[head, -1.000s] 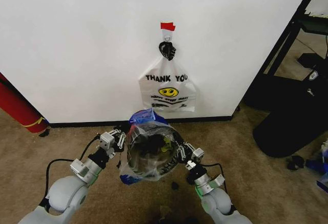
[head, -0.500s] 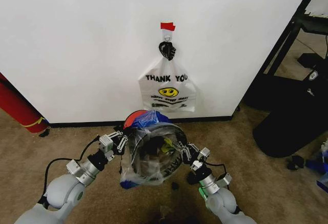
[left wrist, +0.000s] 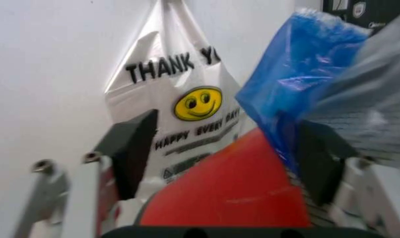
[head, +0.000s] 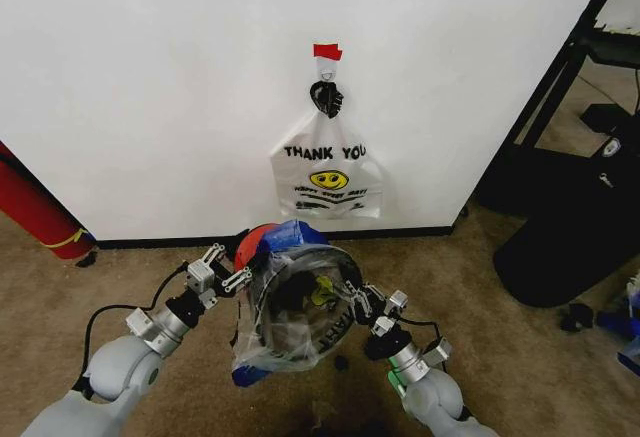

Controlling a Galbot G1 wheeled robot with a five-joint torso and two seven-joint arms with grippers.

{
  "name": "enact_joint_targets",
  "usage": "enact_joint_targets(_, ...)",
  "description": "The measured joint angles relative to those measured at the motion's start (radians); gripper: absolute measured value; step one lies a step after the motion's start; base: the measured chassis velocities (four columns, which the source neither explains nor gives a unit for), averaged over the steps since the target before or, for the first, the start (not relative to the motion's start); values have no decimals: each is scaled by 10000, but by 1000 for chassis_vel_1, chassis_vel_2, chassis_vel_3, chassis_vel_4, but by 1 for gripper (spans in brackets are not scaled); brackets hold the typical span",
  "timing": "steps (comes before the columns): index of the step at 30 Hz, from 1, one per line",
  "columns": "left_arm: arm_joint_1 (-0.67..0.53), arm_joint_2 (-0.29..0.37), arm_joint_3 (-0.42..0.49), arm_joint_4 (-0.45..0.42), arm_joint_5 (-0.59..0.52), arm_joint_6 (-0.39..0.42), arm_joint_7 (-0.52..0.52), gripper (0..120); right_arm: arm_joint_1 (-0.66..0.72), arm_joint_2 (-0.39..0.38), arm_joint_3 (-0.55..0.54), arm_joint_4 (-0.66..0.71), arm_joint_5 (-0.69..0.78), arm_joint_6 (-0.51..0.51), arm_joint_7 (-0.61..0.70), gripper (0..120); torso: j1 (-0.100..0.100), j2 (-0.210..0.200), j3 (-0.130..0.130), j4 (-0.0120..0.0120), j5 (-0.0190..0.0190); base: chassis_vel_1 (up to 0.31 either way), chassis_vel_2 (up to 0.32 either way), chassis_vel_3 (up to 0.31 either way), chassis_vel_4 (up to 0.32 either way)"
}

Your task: Pick up the garbage bag from the wall and place it over the trash bin.

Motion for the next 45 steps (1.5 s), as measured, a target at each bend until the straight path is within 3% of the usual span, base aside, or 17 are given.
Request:
enact_joint_targets(6, -99, 29, -1, 168, 154, 0, -125, 98, -54, 10, 57, 0, 93, -69, -368, 0, 0, 0, 0, -1, -1, 0, 0, 0, 0)
enact_joint_targets(9, -88, 12, -5, 171, 185, -2, -222, 100, -65, 24, 72, -3, 135, -98, -435, 0, 0, 0, 0, 0, -1, 0, 0, 0, 0)
enact_joint_targets(19, 20, -62, -204, -143, 320, 3, -480, 100, -4, 186, 111, -254, -479, 115, -235, 0, 0, 0, 0, 0, -1, 0, 0, 0, 0)
enact_joint_targets(31, -412, -10, -113, 591, 702, 133, -870, 100, 54, 131, 177, -319, -290, 63, -770, 0, 0, 0, 0, -1, -1, 0, 0, 0, 0)
enact_joint_targets(38, -170, -42, -215, 345, 603, -130, -485, 100, 118, 153, 198, -400, -195, 87, -740, 0, 0, 0, 0, 0, 0, 0, 0, 0, 0)
enact_joint_targets(45, -108, -53, -425, 467, 429, -713, 276, 100, 348, 269, 167, -532, -5, 245, 263, 0, 0, 0, 0, 0, -1, 0, 0, 0, 0)
